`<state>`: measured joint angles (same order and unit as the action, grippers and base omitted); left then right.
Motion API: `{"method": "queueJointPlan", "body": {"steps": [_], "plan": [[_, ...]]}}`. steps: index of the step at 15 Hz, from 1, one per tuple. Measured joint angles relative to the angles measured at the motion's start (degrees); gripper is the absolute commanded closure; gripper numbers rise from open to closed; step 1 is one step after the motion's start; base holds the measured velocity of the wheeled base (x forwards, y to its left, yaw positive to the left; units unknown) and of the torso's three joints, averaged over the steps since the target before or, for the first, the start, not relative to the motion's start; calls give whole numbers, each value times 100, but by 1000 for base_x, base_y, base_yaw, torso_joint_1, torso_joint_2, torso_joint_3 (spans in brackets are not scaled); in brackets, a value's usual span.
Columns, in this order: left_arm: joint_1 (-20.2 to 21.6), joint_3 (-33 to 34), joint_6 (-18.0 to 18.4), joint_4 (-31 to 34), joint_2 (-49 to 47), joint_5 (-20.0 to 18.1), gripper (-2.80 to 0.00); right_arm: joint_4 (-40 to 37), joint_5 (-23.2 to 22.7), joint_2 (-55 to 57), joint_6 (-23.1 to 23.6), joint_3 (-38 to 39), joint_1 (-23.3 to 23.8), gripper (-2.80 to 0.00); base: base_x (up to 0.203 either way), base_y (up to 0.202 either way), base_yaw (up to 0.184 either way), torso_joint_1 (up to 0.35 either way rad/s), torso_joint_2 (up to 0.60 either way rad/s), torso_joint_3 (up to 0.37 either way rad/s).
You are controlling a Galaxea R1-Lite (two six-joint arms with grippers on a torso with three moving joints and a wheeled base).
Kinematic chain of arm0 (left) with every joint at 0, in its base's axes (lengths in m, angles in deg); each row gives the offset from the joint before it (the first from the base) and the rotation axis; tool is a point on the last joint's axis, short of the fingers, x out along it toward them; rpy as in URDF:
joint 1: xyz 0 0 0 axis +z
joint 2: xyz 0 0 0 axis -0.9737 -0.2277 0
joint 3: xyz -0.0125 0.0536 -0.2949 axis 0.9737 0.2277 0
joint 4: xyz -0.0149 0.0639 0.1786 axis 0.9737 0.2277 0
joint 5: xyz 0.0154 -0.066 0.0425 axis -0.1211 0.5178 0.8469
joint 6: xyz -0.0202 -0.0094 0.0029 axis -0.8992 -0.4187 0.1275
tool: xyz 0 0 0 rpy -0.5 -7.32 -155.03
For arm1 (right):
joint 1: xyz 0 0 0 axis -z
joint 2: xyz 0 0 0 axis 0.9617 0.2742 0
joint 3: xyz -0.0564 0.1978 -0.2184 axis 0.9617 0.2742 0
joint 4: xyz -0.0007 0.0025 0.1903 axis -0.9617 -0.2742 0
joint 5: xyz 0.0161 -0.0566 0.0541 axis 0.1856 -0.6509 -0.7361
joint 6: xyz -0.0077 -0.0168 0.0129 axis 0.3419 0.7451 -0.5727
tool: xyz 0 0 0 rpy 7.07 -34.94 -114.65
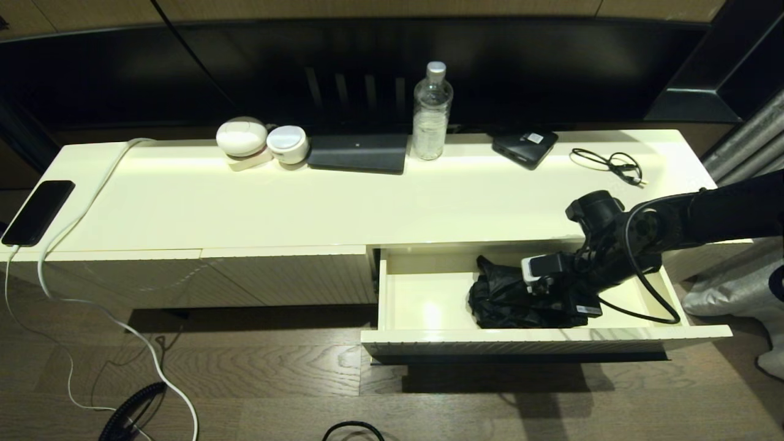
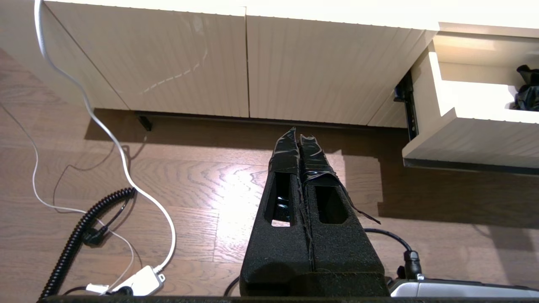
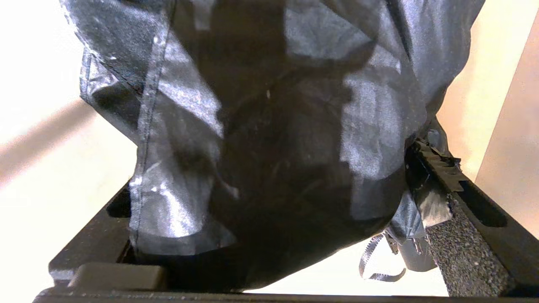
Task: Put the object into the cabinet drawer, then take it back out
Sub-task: Take the umbrella out of the drawer and put it on the table
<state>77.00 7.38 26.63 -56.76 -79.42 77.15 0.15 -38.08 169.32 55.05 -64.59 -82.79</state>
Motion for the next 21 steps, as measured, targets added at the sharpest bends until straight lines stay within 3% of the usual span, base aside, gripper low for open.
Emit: {"method": "queueJointPlan", "body": {"steps": [21], "plan": [[0, 0, 1, 0, 0, 0, 0, -186, -35, -344, -32, -302, 37, -280, 0, 0, 0, 0, 0, 0]]}}
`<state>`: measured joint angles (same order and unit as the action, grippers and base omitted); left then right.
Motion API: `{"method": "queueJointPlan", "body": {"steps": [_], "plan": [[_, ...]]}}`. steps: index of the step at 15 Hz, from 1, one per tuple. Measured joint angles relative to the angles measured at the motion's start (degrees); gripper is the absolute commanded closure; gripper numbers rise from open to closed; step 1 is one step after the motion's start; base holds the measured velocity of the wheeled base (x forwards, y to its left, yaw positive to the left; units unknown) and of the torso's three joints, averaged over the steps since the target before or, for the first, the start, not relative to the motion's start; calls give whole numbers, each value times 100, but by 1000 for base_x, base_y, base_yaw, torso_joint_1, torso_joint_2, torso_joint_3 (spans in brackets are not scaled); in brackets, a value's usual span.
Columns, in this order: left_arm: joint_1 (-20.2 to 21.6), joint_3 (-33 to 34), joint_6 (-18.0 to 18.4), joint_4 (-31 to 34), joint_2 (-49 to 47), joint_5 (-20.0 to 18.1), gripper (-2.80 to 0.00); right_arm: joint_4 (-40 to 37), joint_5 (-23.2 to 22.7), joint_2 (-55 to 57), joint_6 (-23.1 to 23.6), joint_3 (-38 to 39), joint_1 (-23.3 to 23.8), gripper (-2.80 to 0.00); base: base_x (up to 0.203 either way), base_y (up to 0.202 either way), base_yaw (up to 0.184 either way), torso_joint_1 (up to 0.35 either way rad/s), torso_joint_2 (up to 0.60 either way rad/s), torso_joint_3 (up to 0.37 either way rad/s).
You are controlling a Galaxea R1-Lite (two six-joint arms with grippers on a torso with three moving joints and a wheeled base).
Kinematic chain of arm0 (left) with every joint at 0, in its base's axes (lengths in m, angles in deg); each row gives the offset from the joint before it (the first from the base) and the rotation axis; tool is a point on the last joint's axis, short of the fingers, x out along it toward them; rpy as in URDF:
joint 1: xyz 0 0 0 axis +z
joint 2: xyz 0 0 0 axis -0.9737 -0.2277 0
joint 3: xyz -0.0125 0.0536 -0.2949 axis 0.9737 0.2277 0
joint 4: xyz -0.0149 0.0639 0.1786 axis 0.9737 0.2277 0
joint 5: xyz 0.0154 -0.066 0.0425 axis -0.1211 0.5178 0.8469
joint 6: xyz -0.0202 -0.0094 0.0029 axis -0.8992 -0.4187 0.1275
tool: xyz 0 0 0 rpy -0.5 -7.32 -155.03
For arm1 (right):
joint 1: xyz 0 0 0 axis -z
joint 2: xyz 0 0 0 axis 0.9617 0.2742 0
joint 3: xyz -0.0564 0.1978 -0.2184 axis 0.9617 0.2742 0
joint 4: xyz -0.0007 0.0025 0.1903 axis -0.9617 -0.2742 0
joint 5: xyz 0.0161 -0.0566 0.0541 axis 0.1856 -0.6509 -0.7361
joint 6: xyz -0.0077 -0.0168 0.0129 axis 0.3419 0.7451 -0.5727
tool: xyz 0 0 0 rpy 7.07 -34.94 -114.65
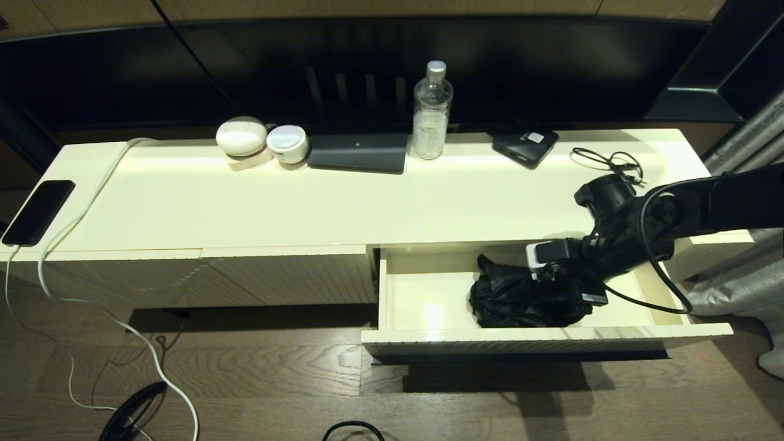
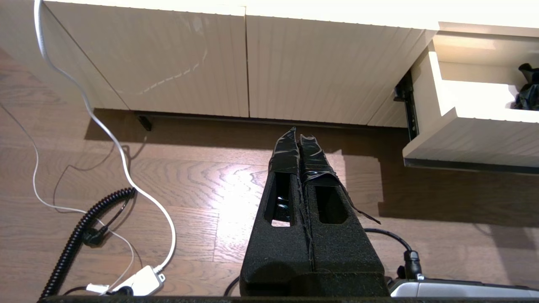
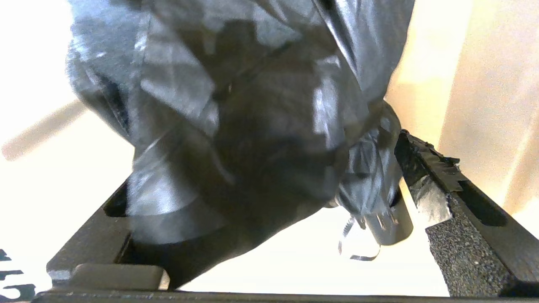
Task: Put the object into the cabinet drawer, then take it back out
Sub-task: Take the umbrella out of the drawer and put it on the table
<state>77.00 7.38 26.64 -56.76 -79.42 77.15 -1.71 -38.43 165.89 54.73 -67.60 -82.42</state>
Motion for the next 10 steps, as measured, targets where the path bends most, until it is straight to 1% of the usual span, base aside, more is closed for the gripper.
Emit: {"method": "queueJointPlan", "body": {"steps": [2, 6, 10], "plan": [[0, 0, 0, 0, 0, 1, 0, -155, 2, -109, 1, -2, 2, -280, 0, 0, 0, 0, 0, 0], [0, 0, 0, 0, 0, 2, 0, -213, 11, -287, 6, -20, 24, -280, 0, 0, 0, 0, 0, 0], [0, 0, 2, 0, 0, 3, 0, -174, 9, -300, 15, 187, 93, -280, 0, 0, 0, 0, 0, 0]]}}
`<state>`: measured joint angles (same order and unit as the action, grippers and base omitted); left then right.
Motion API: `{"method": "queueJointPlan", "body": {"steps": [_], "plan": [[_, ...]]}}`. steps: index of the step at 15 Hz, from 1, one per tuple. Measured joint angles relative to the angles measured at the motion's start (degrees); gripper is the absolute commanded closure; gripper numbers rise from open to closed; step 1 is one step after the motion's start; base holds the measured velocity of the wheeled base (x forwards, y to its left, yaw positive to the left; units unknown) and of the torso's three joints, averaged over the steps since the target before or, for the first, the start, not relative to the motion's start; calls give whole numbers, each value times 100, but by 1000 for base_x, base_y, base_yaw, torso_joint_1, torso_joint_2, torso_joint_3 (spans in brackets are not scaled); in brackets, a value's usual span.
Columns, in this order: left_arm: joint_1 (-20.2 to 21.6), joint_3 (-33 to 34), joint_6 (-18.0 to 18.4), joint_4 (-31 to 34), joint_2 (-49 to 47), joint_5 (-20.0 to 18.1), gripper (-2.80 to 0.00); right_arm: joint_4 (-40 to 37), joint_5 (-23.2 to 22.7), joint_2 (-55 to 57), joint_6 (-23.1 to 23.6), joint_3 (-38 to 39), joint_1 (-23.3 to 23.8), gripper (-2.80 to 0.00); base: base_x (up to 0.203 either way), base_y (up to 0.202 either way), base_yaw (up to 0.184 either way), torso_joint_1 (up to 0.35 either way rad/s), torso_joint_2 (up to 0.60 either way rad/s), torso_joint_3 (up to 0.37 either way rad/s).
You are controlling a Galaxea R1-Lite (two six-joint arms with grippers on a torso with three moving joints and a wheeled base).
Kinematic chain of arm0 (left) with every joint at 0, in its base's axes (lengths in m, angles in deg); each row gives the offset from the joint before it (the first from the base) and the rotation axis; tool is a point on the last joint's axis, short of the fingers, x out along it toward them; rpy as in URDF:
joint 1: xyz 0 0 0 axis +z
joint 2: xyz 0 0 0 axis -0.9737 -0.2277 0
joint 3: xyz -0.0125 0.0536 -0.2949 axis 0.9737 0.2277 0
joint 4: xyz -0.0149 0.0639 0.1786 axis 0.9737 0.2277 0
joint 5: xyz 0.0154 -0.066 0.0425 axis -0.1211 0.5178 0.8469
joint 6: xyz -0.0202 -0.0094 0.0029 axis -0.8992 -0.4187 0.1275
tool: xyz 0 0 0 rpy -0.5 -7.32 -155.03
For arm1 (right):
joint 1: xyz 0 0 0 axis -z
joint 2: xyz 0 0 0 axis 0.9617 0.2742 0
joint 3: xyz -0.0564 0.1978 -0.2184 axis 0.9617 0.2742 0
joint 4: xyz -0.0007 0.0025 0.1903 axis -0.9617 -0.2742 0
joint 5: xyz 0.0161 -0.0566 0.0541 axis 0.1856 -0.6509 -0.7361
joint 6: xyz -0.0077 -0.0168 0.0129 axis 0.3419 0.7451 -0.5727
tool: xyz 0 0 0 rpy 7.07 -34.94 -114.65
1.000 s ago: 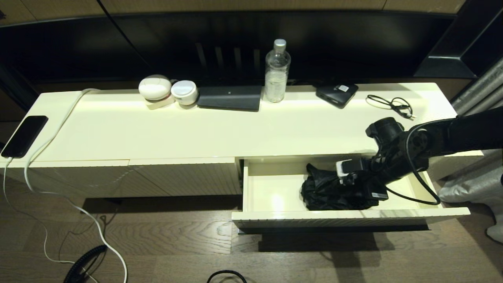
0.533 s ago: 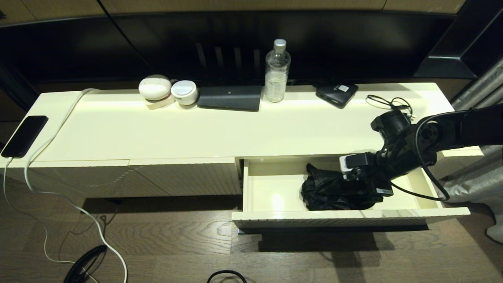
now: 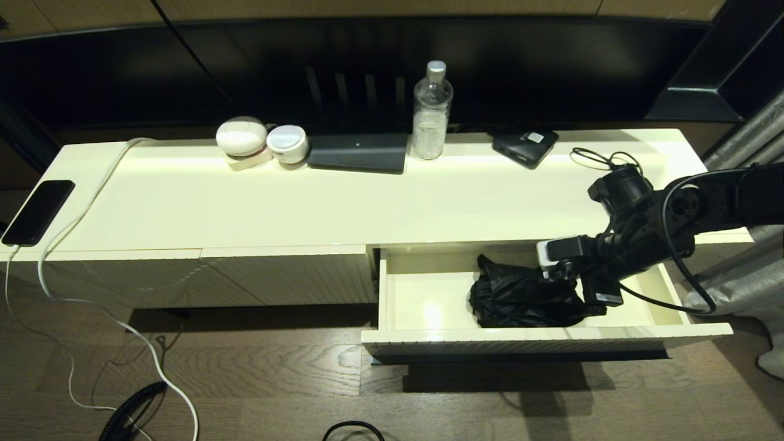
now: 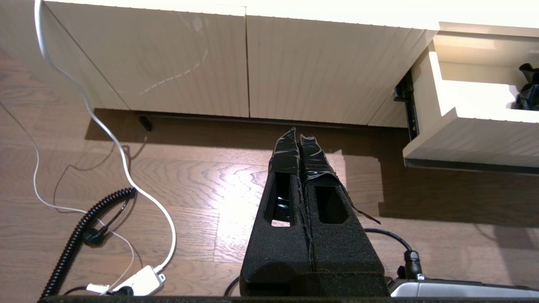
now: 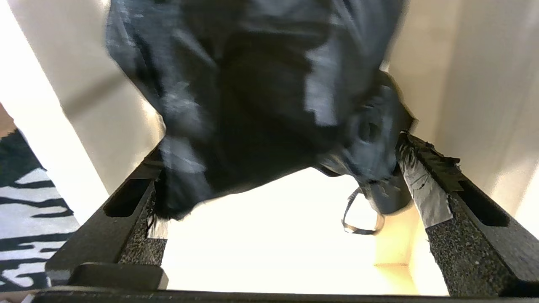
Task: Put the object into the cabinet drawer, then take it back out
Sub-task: Take the umbrella out of the drawer and put it on the table
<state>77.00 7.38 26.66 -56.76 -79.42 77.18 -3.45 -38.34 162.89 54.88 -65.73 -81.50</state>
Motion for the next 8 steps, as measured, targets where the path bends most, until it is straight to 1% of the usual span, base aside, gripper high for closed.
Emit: {"method": "queueJointPlan", "body": {"steps": [8], "plan": [[-1, 0, -2, 0, 0, -2, 0, 19, -15, 198, 0, 133, 6, -280, 0, 0, 0, 0, 0, 0]]}}
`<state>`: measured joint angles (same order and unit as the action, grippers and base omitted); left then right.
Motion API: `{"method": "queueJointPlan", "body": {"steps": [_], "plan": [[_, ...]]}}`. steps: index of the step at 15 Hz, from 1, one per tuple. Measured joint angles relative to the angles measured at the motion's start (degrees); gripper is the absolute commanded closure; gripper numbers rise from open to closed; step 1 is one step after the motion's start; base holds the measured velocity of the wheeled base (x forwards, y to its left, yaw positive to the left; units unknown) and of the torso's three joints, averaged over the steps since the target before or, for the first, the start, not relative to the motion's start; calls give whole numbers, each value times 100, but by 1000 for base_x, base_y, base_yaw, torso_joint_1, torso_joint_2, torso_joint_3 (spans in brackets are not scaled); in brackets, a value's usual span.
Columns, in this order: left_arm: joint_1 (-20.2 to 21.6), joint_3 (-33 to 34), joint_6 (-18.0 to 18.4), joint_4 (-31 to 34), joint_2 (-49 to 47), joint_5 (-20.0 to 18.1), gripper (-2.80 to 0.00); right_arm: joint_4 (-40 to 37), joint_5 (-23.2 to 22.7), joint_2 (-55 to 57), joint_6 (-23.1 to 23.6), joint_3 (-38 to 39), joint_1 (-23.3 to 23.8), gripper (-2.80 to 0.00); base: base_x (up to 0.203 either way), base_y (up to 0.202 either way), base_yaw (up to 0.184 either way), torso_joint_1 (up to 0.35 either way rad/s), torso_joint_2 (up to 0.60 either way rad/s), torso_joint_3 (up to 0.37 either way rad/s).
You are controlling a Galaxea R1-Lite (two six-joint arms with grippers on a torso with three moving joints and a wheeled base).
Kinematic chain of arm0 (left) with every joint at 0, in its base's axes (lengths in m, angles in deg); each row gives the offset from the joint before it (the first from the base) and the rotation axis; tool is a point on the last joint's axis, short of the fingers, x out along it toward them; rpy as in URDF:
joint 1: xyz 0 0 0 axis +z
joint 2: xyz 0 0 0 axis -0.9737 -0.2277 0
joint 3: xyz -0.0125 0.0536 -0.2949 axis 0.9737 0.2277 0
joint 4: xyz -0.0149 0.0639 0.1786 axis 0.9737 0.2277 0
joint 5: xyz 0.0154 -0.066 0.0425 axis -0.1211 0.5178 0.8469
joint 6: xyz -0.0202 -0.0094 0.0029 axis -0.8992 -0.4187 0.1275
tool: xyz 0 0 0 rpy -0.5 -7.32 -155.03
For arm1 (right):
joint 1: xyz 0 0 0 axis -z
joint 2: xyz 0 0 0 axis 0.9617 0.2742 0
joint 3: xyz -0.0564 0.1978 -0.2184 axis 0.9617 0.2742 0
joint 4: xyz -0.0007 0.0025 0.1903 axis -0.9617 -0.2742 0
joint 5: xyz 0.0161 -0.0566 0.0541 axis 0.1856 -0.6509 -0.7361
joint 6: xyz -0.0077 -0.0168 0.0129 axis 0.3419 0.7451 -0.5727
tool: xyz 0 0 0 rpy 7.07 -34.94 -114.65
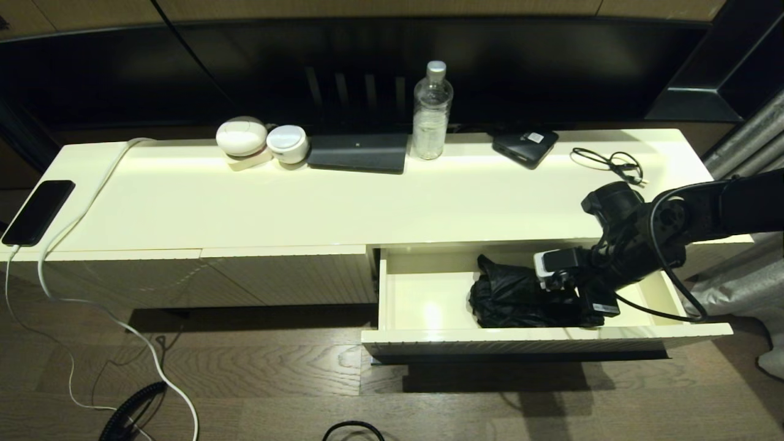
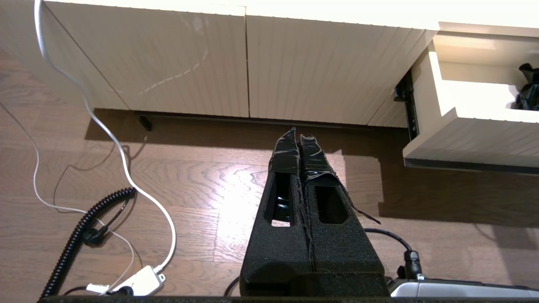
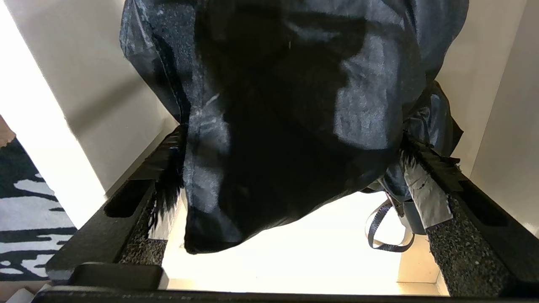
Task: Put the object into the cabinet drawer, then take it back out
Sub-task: Take the umbrella out of the drawer and put it on the table
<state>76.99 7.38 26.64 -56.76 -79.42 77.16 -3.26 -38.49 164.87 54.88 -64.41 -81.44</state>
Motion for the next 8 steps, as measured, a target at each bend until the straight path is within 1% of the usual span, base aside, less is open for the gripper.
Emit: {"method": "queueJointPlan", "body": {"steps": [1, 2, 8], "plan": [[1, 0, 0, 0, 0, -1, 0, 7, 2, 7, 0, 11, 0, -45, 0, 0, 0, 0, 0, 0], [1, 0, 2, 0, 0, -1, 0, 18, 2, 7, -3, 35, -5, 0, 0, 0, 0, 0, 0, 0], [1, 0, 2, 0, 0, -1, 0, -9, 8, 9, -4, 127, -41, 0, 0, 0, 0, 0, 0, 0]]}}
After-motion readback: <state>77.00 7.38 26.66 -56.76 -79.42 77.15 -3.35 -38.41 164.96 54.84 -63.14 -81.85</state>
